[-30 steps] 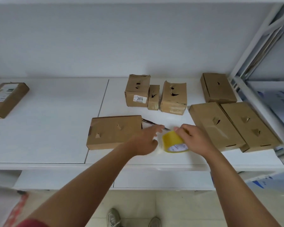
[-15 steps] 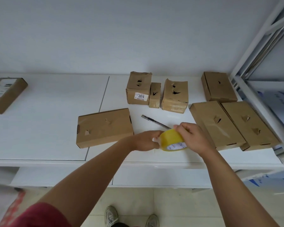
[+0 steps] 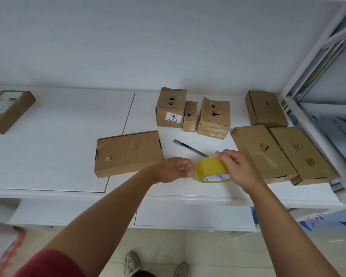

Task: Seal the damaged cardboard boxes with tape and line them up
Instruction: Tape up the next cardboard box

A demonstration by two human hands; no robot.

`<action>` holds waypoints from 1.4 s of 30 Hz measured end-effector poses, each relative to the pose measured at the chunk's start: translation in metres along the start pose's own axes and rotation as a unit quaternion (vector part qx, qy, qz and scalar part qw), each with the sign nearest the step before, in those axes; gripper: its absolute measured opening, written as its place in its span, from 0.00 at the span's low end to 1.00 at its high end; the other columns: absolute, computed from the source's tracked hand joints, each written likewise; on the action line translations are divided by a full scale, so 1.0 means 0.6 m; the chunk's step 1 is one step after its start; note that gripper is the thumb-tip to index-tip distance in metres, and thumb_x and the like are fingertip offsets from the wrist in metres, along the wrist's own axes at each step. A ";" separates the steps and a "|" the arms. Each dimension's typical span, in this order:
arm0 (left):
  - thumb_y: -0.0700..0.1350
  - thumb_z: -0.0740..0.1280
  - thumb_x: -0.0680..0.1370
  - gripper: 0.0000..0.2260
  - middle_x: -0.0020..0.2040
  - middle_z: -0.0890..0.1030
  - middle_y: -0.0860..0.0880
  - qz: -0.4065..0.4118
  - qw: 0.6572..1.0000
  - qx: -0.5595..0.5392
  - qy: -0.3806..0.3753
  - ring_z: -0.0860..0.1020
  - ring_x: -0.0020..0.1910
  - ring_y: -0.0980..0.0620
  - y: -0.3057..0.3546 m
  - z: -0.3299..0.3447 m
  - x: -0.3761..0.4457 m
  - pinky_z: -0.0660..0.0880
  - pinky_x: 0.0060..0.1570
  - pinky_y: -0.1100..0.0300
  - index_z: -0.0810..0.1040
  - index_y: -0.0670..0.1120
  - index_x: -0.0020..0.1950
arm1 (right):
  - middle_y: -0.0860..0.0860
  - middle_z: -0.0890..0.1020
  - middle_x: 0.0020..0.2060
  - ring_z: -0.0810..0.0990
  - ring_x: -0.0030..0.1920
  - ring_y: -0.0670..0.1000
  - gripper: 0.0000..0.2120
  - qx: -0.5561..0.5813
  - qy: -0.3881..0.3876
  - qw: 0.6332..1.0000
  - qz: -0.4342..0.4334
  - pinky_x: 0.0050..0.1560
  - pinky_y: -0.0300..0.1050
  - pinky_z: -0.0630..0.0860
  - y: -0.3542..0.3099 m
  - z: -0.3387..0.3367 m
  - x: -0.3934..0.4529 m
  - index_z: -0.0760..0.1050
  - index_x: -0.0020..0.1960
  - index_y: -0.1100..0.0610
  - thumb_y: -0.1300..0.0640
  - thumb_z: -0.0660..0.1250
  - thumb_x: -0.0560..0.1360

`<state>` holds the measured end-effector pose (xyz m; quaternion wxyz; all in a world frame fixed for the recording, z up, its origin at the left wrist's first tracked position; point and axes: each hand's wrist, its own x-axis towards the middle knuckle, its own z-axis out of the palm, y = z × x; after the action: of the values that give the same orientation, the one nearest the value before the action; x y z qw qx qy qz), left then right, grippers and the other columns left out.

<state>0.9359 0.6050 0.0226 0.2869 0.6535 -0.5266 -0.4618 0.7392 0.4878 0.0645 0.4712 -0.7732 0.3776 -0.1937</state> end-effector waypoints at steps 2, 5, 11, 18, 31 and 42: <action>0.36 0.66 0.80 0.05 0.44 0.78 0.48 0.030 0.998 -0.054 0.029 0.75 0.47 0.50 0.017 -0.007 -0.010 0.72 0.55 0.55 0.76 0.45 0.47 | 0.45 0.71 0.25 0.72 0.29 0.45 0.20 0.068 0.028 0.997 0.021 0.38 0.43 0.65 -0.004 -0.001 -0.002 0.72 0.29 0.54 0.46 0.65 0.77; 0.41 0.69 0.79 0.03 0.37 0.77 0.52 0.051 0.990 -0.110 0.067 0.80 0.39 0.52 0.062 -0.039 -0.015 0.78 0.49 0.59 0.79 0.49 0.47 | 0.38 0.79 0.27 0.78 0.30 0.38 0.14 0.122 0.099 0.987 0.046 0.40 0.44 0.70 -0.024 -0.028 0.005 0.79 0.31 0.41 0.42 0.66 0.74; 0.43 0.71 0.77 0.08 0.52 0.82 0.52 -0.064 0.998 -0.025 0.015 0.84 0.39 0.56 0.094 -0.073 -0.027 0.80 0.48 0.60 0.79 0.48 0.56 | 0.44 0.63 0.26 0.65 0.29 0.45 0.23 -0.020 0.033 0.998 -0.052 0.35 0.45 0.61 -0.047 -0.058 0.018 0.63 0.30 0.54 0.38 0.62 0.73; 0.38 0.67 0.77 0.05 0.42 0.82 0.48 -0.122 0.993 0.008 -0.002 0.83 0.38 0.55 0.072 -0.057 -0.030 0.79 0.40 0.63 0.81 0.47 0.46 | 0.45 0.62 0.25 0.62 0.28 0.44 0.23 -0.114 0.025 0.990 -0.081 0.29 0.38 0.58 -0.025 -0.045 0.016 0.60 0.30 0.54 0.47 0.64 0.79; 0.46 0.68 0.78 0.07 0.34 0.81 0.52 -0.135 0.971 0.196 0.008 0.81 0.33 0.56 0.107 -0.155 -0.069 0.74 0.36 0.67 0.82 0.51 0.41 | 0.50 0.75 0.34 0.75 0.37 0.53 0.12 -0.505 -0.134 0.846 -0.104 0.32 0.46 0.68 -0.015 -0.033 0.045 0.77 0.46 0.57 0.50 0.61 0.75; 0.40 0.64 0.80 0.07 0.38 0.79 0.59 -0.126 0.966 0.224 0.036 0.75 0.39 0.57 0.105 -0.166 -0.090 0.69 0.41 0.64 0.77 0.48 0.43 | 0.48 0.69 0.31 0.69 0.34 0.47 0.25 -0.071 -0.129 0.989 -0.010 0.40 0.46 0.64 0.039 -0.052 0.051 0.70 0.39 0.61 0.39 0.65 0.76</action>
<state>0.9982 0.6276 0.1339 0.0921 0.7783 -0.5193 -0.3406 0.7287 0.4399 0.0570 0.4580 -0.8270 0.3186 -0.0693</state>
